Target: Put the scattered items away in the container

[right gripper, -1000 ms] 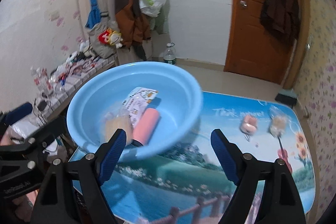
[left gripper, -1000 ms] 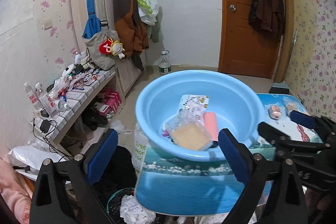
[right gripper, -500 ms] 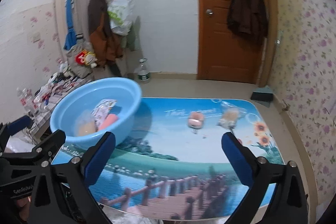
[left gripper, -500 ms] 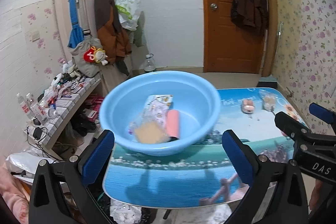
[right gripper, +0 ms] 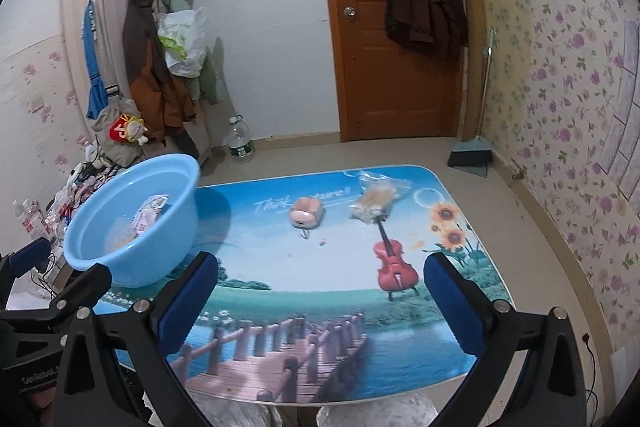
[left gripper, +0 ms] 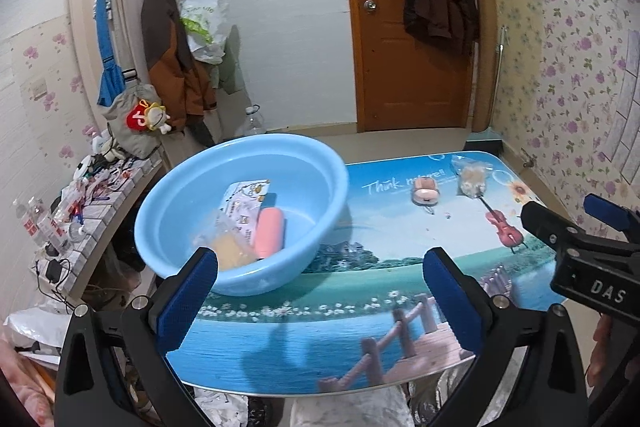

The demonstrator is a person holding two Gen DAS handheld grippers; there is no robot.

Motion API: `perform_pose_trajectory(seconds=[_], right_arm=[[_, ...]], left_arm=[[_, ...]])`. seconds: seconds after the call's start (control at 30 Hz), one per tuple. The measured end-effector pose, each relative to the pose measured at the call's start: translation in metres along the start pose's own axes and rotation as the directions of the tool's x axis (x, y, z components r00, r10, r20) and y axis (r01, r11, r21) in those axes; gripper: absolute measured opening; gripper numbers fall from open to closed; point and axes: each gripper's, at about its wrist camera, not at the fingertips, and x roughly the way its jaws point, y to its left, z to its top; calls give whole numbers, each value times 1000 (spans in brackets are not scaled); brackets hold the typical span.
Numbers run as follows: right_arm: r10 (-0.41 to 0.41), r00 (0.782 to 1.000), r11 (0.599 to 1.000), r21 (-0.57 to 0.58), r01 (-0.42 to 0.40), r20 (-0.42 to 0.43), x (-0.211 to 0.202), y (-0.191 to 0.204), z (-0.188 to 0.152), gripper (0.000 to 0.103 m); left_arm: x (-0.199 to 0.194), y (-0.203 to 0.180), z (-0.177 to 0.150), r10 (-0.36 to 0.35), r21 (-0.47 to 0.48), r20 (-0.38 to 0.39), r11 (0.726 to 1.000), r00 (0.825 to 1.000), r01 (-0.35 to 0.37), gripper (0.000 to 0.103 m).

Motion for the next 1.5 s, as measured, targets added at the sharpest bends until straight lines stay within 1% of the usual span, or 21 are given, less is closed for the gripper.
perform_pose_trajectory(seconds=[0.23, 0.4, 0.57, 0.87, 1.03, 1.17, 1.37, 1.5], right_arm=[[-4, 1000, 1000, 30, 4, -11, 8, -12, -2, 103], [-5, 1000, 999, 41, 6, -26, 15, -14, -6, 103], [-10, 1000, 999, 49, 11, -29, 19, -18, -7, 103], [-71, 997, 994, 84, 73, -23, 26, -45, -7, 103], [-116, 993, 989, 90, 118, -22, 35, -64, -6, 103], [-131, 991, 987, 87, 132, -20, 41, -77, -4, 103], [-130, 991, 987, 90, 132, -29, 61, -94, 1, 103], [-118, 992, 989, 84, 121, -42, 79, -102, 4, 103]], left_arm=[[0, -6, 1, -9, 12, 3, 1000, 1000, 9, 103], [4, -6, -1, -9, 8, -9, 1000, 1000, 9, 103], [6, -12, 1, -18, 24, -9, 1000, 1000, 18, 103], [20, -41, 16, -58, 71, 1, 996, 998, 57, 103], [38, -61, 21, -80, 99, -18, 992, 997, 81, 103], [53, -78, 23, -107, 121, -40, 986, 993, 111, 103], [84, -103, 28, -117, 165, -77, 978, 990, 128, 103], [104, -115, 32, -120, 171, -92, 976, 989, 134, 103]])
